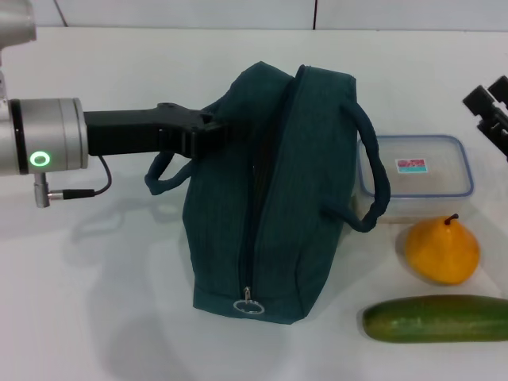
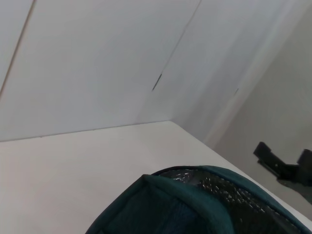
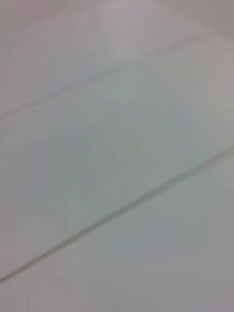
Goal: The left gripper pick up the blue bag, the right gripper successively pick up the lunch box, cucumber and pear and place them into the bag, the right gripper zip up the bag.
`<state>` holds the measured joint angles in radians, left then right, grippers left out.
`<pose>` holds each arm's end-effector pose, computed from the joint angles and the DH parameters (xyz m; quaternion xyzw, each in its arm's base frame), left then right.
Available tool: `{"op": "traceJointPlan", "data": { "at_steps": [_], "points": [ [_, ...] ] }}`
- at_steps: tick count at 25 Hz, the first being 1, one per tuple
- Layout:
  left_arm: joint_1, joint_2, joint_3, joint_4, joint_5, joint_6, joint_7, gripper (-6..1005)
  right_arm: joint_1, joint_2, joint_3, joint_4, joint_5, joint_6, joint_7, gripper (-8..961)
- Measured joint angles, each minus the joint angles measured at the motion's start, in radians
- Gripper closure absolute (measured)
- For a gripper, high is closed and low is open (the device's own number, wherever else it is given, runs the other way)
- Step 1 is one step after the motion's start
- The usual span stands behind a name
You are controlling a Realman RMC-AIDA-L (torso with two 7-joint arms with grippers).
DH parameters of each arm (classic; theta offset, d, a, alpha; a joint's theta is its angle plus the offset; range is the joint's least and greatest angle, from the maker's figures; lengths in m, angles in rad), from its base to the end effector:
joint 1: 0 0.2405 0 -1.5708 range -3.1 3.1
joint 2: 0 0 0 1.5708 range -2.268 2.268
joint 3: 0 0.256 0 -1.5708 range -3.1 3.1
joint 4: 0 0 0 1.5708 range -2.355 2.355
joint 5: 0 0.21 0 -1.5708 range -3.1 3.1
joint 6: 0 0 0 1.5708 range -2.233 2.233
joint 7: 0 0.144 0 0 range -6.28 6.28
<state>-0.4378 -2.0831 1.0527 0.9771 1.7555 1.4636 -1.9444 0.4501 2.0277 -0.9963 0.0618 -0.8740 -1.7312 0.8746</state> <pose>-0.2095 0.3401 0.0102 -0.9024 -0.3321 -0.2606 0.0858 0.2882 0.2792 -0.0006 -0.7248 0.2771 0.5494 0.3101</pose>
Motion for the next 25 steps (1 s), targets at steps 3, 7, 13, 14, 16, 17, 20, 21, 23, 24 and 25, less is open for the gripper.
{"op": "traceJointPlan", "data": {
  "at_steps": [3, 7, 13, 14, 16, 17, 20, 21, 23, 24, 25],
  "points": [
    [-0.002, 0.000, -0.002, 0.000, 0.001, -0.002, 0.000, 955, 0.000, 0.000, 0.009, 0.004, 0.008, 0.041, 0.071, 112],
    [0.000, 0.001, -0.004, 0.000, 0.004, -0.004, -0.004, 955, -0.013, 0.000, 0.048, 0.000, 0.009, 0.058, 0.133, 112],
    [0.003, 0.004, -0.022, 0.009, 0.020, -0.014, 0.033, 955, -0.037, -0.004, 0.152, 0.007, 0.011, 0.080, 0.188, 112],
    [0.002, 0.004, -0.028, 0.007, 0.025, -0.019, 0.044, 955, -0.039, -0.003, 0.159, 0.008, 0.011, 0.088, 0.205, 112],
    [0.000, 0.002, -0.031, 0.007, 0.036, -0.028, 0.054, 955, -0.042, -0.001, 0.163, 0.014, 0.011, 0.116, 0.245, 112],
    [-0.002, 0.002, -0.030, 0.008, 0.041, -0.029, 0.055, 956, -0.043, 0.000, 0.164, 0.020, 0.010, 0.130, 0.260, 112],
    [-0.007, 0.001, -0.023, 0.012, 0.046, -0.029, 0.070, 956, -0.042, 0.000, 0.173, 0.056, 0.010, 0.172, 0.299, 112],
    [-0.009, 0.002, -0.022, 0.012, 0.046, -0.027, 0.078, 956, -0.041, 0.000, 0.188, 0.072, 0.010, 0.180, 0.305, 112],
    [-0.010, 0.008, -0.021, 0.012, 0.046, -0.023, 0.095, 956, -0.039, 0.000, 0.220, 0.108, 0.006, 0.192, 0.314, 112],
    [-0.010, 0.011, -0.021, 0.012, 0.046, -0.022, 0.100, 956, -0.038, 0.000, 0.229, 0.119, 0.004, 0.199, 0.322, 112],
    [-0.010, 0.012, -0.021, 0.012, 0.047, -0.021, 0.102, 956, -0.036, 0.000, 0.235, 0.128, 0.000, 0.210, 0.340, 112]
  ]
}}
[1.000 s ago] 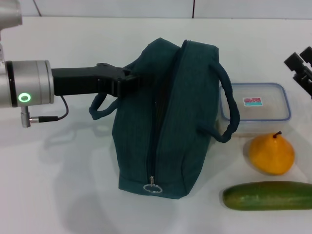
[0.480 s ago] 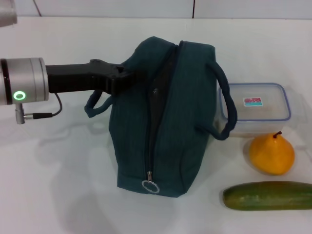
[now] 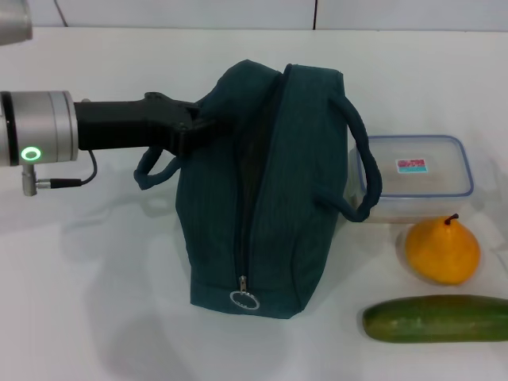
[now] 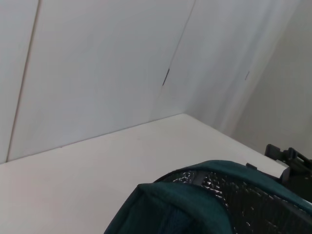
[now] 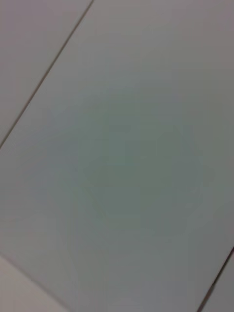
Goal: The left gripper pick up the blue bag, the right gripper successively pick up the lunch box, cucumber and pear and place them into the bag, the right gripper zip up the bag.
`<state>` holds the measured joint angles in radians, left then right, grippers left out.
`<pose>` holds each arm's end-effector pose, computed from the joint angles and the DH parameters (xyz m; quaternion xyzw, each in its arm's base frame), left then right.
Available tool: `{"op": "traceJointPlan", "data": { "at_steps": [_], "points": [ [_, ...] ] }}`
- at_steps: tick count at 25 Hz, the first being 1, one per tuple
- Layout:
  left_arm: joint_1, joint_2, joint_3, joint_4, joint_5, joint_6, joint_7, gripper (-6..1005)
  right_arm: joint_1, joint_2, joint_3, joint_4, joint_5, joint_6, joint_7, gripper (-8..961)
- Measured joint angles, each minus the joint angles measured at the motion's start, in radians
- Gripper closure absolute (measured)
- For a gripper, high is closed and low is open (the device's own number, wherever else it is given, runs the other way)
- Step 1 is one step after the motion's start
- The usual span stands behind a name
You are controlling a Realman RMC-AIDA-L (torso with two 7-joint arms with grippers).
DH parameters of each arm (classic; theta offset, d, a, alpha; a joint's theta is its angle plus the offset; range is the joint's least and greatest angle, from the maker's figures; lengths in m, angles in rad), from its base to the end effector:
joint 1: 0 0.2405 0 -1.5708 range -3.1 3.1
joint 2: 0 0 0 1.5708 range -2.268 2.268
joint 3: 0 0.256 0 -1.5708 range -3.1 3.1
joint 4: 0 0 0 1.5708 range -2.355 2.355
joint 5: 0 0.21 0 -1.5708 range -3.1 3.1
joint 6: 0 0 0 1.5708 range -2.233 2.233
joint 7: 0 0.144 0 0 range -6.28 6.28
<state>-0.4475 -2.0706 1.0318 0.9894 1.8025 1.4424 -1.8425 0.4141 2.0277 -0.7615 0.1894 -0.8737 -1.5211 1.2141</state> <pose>-0.2152 0.3470 0.0177 -0.9224 -0.2814 -0.2343 0.1225 0.3377 0.2731 -0.0101 -0.5521 0.5179 0.5665 0.3258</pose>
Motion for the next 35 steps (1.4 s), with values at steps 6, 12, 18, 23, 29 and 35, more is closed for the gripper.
{"op": "traceJointPlan", "data": {
  "at_steps": [6, 12, 18, 23, 29, 35],
  "points": [
    [-0.011, -0.001, 0.002, -0.008, 0.011, 0.002, 0.029, 956, 0.007, 0.000, 0.037, 0.019, -0.079, 0.055, 0.080, 112],
    [-0.013, -0.005, 0.004, -0.007, 0.013, 0.040, 0.031, 955, 0.015, 0.000, 0.121, 0.045, -0.176, 0.100, 0.125, 112],
    [-0.024, -0.006, 0.004, -0.004, 0.015, 0.057, 0.029, 956, 0.030, 0.000, 0.176, 0.042, -0.269, 0.149, 0.206, 114],
    [-0.028, -0.008, 0.005, -0.004, 0.020, 0.058, 0.031, 956, 0.047, 0.000, 0.178, 0.044, -0.281, 0.157, 0.228, 116],
    [-0.031, -0.008, 0.005, -0.005, 0.020, 0.058, 0.039, 955, 0.051, 0.000, 0.187, 0.042, -0.283, 0.154, 0.254, 117],
    [-0.037, -0.008, 0.005, -0.009, 0.018, 0.058, 0.041, 955, 0.060, 0.000, 0.185, 0.035, -0.285, 0.156, 0.270, 119]
  ]
}}
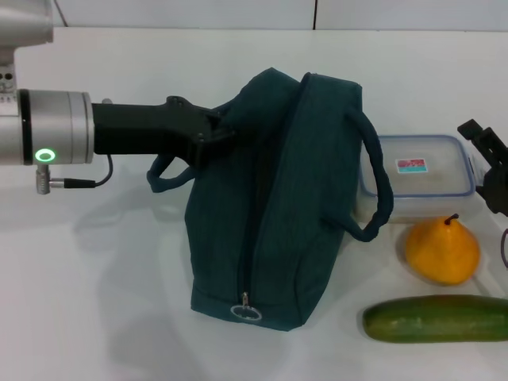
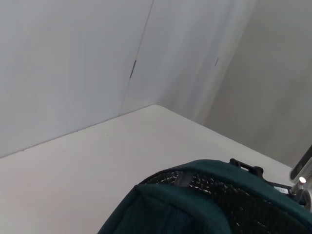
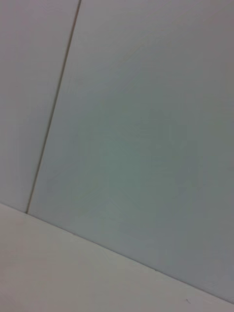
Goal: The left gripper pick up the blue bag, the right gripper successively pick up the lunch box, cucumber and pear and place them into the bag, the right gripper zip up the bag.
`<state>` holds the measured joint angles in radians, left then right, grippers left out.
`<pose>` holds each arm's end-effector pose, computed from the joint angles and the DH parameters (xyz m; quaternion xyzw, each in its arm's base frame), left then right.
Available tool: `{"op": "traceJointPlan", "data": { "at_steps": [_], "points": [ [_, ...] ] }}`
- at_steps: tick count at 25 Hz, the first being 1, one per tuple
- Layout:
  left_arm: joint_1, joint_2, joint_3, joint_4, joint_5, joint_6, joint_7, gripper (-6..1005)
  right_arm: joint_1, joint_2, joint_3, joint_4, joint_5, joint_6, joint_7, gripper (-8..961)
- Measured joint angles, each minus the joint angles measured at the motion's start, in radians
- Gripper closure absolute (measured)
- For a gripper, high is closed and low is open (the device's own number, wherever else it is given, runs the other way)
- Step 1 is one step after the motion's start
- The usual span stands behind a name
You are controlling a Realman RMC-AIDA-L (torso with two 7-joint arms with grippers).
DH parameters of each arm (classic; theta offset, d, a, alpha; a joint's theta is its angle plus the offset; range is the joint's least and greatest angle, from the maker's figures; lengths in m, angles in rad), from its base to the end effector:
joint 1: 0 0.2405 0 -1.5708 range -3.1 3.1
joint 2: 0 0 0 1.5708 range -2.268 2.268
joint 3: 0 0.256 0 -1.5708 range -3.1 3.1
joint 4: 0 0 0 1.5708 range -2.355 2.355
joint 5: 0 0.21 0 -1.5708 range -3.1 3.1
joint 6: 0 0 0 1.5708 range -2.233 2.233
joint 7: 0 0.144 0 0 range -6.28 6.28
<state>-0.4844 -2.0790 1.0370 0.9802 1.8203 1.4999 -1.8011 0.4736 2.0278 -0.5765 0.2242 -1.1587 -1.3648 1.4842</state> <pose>-0.2013 0.3446 0.0098 -0.9385 -0.2439 -0.2278 0.0885 0.3240 0.2888 -0.0428 -0.5042 0.6338 0.5460 0.2144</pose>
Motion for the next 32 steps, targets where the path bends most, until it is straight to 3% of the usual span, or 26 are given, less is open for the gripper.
{"op": "traceJointPlan", "data": {
  "at_steps": [9, 15, 20, 23, 32],
  "points": [
    [-0.011, -0.003, 0.000, -0.001, 0.000, -0.001, 0.005, 956, 0.007, 0.000, 0.003, 0.003, -0.001, 0.004, 0.001, 121],
    [-0.014, -0.003, 0.002, -0.003, 0.001, -0.001, 0.005, 955, 0.006, 0.000, 0.003, -0.001, -0.001, 0.013, -0.008, 284],
    [-0.016, -0.003, 0.008, -0.003, 0.001, -0.001, 0.005, 956, 0.005, 0.000, 0.004, 0.000, -0.001, 0.034, -0.009, 520],
    [-0.016, -0.003, 0.008, -0.003, 0.001, -0.002, 0.005, 956, 0.005, 0.000, 0.002, 0.004, -0.001, 0.036, -0.010, 742],
    [-0.022, -0.003, 0.009, -0.003, 0.002, -0.003, 0.006, 955, -0.002, 0.000, 0.003, -0.002, -0.001, 0.030, -0.025, 764]
  ]
}}
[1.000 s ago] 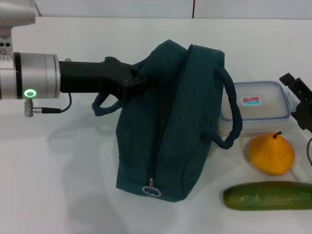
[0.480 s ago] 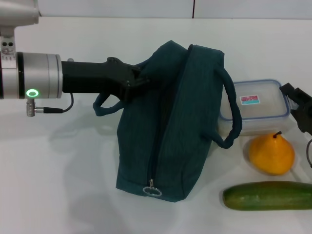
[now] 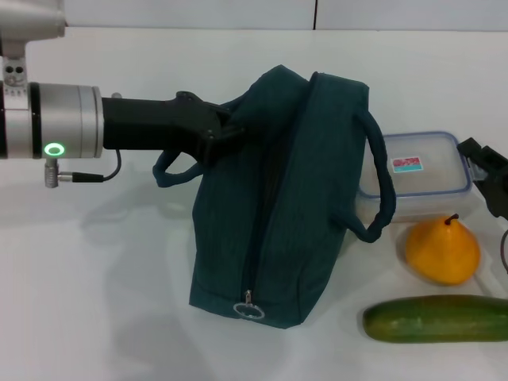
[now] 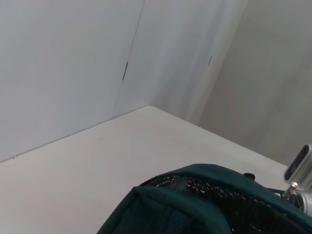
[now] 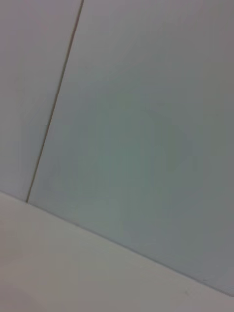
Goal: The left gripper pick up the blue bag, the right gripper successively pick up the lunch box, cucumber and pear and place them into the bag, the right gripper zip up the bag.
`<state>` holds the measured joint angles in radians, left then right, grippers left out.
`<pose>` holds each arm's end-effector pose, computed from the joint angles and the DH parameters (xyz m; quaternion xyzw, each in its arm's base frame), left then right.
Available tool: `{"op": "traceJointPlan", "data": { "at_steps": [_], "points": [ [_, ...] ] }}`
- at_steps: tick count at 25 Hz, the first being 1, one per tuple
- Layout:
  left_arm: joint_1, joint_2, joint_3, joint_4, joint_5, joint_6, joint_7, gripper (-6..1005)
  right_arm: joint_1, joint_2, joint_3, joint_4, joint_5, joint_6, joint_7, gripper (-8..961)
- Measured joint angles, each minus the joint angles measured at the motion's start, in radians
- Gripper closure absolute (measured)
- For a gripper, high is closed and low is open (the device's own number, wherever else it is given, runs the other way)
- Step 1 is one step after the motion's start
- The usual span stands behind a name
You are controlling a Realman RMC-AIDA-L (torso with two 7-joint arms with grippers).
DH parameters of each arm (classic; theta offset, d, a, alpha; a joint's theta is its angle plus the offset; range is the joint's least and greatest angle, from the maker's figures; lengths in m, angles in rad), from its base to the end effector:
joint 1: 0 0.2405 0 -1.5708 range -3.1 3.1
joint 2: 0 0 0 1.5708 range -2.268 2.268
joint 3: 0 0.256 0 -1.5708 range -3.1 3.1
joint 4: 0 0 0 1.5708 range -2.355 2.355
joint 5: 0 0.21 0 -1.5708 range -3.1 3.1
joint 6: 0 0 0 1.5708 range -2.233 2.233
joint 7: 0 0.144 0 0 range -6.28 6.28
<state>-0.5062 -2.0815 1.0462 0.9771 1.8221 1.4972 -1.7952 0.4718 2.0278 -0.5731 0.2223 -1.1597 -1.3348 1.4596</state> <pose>-0.1933 0.3480 0.0067 -0.9426 -0.2313 -0.2261 0.0831 0.3282 0.2890 -0.0446 -0.5087 0.6355 0.5338 0.2289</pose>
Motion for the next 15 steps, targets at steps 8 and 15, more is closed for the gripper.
{"op": "traceJointPlan", "data": {
  "at_steps": [8, 15],
  "points": [
    [-0.001, 0.000, 0.000, 0.000, 0.000, 0.002, 0.002, 955, -0.009, 0.000, -0.003, -0.009, 0.000, -0.096, -0.091, 779],
    [0.005, 0.000, -0.003, 0.005, -0.007, 0.003, 0.005, 956, -0.037, 0.000, -0.010, -0.070, 0.000, -0.121, -0.143, 822]
  ]
}}
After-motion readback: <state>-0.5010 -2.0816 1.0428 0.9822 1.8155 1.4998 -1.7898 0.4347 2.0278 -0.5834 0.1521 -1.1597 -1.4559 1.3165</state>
